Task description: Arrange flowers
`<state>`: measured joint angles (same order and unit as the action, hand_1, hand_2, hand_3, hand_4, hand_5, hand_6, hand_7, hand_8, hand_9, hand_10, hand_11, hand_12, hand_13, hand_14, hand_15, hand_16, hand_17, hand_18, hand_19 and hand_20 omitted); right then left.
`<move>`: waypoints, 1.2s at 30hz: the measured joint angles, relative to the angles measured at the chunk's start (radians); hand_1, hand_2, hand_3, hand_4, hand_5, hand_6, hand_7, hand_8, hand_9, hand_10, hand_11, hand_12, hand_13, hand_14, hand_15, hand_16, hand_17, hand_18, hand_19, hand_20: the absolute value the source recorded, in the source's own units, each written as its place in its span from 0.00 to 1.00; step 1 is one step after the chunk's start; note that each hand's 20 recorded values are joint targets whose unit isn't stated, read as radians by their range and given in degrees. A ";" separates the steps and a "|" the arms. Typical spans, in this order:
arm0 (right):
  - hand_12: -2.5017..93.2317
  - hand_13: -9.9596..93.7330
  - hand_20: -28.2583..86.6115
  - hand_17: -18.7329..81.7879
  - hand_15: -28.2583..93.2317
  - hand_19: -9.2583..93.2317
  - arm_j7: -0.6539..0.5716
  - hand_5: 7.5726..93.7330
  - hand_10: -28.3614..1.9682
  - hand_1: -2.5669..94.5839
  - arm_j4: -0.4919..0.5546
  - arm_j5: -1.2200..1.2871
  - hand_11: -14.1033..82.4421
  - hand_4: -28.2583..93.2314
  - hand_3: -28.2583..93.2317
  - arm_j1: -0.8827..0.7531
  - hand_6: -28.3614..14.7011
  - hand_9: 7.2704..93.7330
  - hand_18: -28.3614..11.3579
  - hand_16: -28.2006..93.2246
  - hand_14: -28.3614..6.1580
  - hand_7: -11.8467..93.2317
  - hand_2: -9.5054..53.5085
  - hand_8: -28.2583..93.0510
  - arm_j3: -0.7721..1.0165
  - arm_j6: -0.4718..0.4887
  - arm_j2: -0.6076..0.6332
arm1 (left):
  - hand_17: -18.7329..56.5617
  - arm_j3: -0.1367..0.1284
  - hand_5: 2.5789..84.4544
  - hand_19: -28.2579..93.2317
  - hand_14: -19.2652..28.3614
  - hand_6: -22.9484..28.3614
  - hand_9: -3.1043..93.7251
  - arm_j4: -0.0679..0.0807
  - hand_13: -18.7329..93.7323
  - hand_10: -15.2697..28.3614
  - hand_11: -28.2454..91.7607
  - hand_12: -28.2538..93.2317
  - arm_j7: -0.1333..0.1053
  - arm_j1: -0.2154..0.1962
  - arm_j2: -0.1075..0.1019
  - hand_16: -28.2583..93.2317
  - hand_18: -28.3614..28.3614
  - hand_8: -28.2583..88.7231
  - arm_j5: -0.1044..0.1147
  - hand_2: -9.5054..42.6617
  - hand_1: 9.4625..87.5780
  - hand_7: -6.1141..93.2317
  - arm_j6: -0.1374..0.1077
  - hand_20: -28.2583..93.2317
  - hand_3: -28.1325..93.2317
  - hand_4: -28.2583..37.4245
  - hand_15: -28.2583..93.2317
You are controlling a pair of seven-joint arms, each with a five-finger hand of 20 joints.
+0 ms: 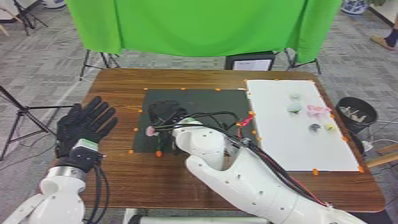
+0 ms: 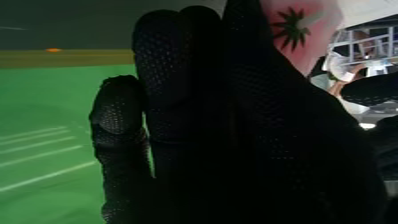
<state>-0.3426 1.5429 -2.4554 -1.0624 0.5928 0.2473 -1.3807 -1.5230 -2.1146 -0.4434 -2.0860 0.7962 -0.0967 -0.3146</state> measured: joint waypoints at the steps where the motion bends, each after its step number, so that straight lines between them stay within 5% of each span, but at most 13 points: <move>1: 0.39 0.83 0.59 0.58 0.56 0.90 -0.005 0.73 0.68 0.61 0.000 0.003 0.21 0.00 0.80 0.000 0.67 0.88 0.19 0.59 0.67 0.41 0.00 0.24 0.000 0.001 0.000 | 0.17 0.002 0.56 0.55 0.77 0.65 0.45 0.000 0.42 0.73 0.39 0.33 0.001 0.001 0.000 0.18 0.79 0.18 -0.001 0.49 0.22 0.17 0.000 0.32 0.86 0.01 0.54; 16: 0.35 0.82 0.58 0.58 0.56 0.90 -0.043 0.67 0.63 0.59 0.009 0.032 0.23 0.00 0.81 -0.005 0.66 0.83 0.18 0.58 0.67 0.36 0.00 0.22 -0.013 0.019 0.003 | 0.17 0.000 0.55 0.55 0.76 0.65 0.45 0.002 0.42 0.73 0.39 0.33 0.019 0.004 0.004 0.18 0.79 0.18 -0.009 0.49 0.22 0.17 0.002 0.32 0.87 0.03 0.53; 20: 0.22 0.76 0.58 0.57 0.61 0.90 -0.054 0.60 0.55 0.54 0.025 0.038 0.33 0.00 0.87 -0.009 0.64 0.68 0.20 0.55 0.61 0.36 0.00 0.16 -0.019 0.012 0.008 | 0.17 -0.004 0.55 0.55 0.76 0.65 0.44 0.002 0.41 0.73 0.39 0.33 0.020 0.002 0.006 0.18 0.79 0.18 -0.009 0.48 0.21 0.17 0.003 0.32 0.85 0.02 0.53; 23: 0.19 0.68 0.58 0.54 0.64 0.89 -0.052 0.51 0.54 0.53 0.035 0.054 0.31 0.00 0.89 -0.015 0.64 0.55 0.23 0.53 0.60 0.38 0.01 0.11 -0.024 -0.061 0.017 | 0.17 -0.014 0.55 0.55 0.76 0.65 0.44 0.001 0.41 0.73 0.39 0.33 0.017 -0.003 0.007 0.18 0.79 0.18 -0.008 0.48 0.21 0.17 0.002 0.32 0.85 0.01 0.53; 27: 0.17 0.60 0.58 0.50 0.67 0.86 0.107 0.33 0.59 0.50 0.046 0.053 0.29 0.01 0.92 -0.046 0.62 0.38 0.23 0.48 0.56 0.37 0.11 0.10 0.043 -0.135 0.016 | 0.17 -0.028 0.55 0.55 0.76 0.65 0.44 -0.001 0.41 0.73 0.39 0.33 0.007 -0.017 0.006 0.18 0.79 0.18 -0.005 0.49 0.20 0.17 0.000 0.32 0.84 0.00 0.53; 31: 0.15 0.59 0.58 0.49 0.67 0.85 0.314 0.31 0.63 0.49 0.049 0.013 0.29 0.02 0.93 -0.047 0.63 0.36 0.22 0.47 0.55 0.35 0.18 0.09 0.118 0.014 -0.002 | 0.17 -0.033 0.55 0.55 0.76 0.65 0.44 -0.005 0.41 0.73 0.39 0.33 -0.017 -0.026 0.001 0.18 0.79 0.18 0.005 0.50 0.18 0.17 -0.010 0.32 0.83 0.00 0.53; 36: 0.13 0.57 0.59 0.47 0.70 0.85 0.345 0.26 0.61 0.43 0.006 -0.119 0.27 0.04 0.95 -0.007 0.62 0.29 0.20 0.45 0.49 0.31 0.28 0.10 0.113 0.256 -0.062 | 0.17 -0.042 0.55 0.55 0.76 0.65 0.44 -0.011 0.41 0.74 0.39 0.33 -0.040 -0.033 -0.006 0.18 0.79 0.18 0.012 0.50 0.18 0.17 -0.038 0.32 0.83 0.00 0.53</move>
<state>0.0028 1.5493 -2.5746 -1.0697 0.7057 0.5033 -1.4428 -1.5655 -2.1251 -0.4833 -2.1195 0.7901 -0.0845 -0.3523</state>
